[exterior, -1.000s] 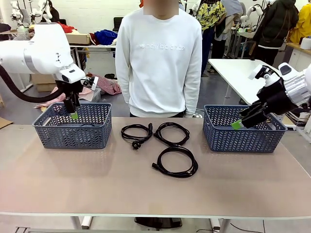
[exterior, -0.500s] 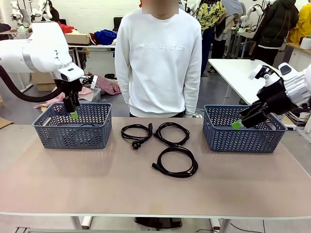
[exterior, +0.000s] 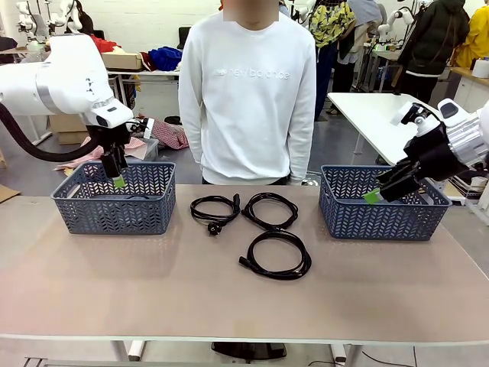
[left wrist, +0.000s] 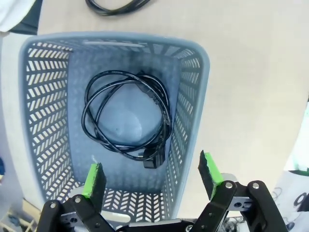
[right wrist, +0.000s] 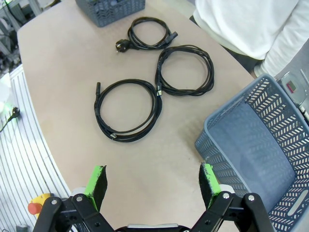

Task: Organize the cables according to human instructions.
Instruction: Pick up a bundle of cables and place it in the basket indicated by the human.

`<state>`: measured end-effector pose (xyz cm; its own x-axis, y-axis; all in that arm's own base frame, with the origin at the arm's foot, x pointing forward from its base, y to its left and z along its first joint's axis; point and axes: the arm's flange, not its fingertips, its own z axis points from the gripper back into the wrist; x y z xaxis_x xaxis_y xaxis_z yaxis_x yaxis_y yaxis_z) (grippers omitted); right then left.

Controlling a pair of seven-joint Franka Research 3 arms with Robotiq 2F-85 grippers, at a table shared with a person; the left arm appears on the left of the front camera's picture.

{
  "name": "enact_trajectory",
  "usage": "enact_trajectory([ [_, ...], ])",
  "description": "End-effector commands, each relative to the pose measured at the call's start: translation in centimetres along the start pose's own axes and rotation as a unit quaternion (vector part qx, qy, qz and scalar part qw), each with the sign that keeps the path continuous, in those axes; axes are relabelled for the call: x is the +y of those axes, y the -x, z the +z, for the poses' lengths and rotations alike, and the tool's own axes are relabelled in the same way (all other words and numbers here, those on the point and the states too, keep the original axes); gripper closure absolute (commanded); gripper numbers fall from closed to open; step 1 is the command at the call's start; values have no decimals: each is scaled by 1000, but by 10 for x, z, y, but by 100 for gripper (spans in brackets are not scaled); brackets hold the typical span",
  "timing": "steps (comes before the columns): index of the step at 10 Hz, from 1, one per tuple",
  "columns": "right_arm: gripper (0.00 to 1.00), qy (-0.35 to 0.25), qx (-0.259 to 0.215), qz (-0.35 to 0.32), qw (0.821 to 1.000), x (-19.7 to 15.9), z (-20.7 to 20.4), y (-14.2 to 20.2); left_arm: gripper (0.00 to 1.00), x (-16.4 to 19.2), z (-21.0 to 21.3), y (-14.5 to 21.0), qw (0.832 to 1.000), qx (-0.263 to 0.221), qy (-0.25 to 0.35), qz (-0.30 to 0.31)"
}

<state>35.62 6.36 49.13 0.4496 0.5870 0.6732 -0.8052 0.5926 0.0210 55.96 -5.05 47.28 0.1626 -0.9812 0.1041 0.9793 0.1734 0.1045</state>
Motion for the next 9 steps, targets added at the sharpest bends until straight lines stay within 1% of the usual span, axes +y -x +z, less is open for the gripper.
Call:
enact_trajectory([
  [1, 0, -6, -7, 5, 1000, -2, -1, 0, 0, 0, 0, 0, 1000, -1, 0, 0],
  [3, 0, -6, -7, 5, 1000, -2, -1, 0, 0, -15, 6, -26, 999, -48, -18, 4],
  [5, 0, -6, -7, 5, 1000, -2, -1, 0, 0, -38, 3, -48, 997, -79, -20, -6],
  [7, 0, -6, -7, 5, 1000, -2, -1, 0, 0, -65, -2, -61, 992, -120, -26, 1],
  [9, 0, -6, -7, 5, 1000, -2, -1, 0, 0, -96, -14, -76, 989, -145, -34, 7],
])
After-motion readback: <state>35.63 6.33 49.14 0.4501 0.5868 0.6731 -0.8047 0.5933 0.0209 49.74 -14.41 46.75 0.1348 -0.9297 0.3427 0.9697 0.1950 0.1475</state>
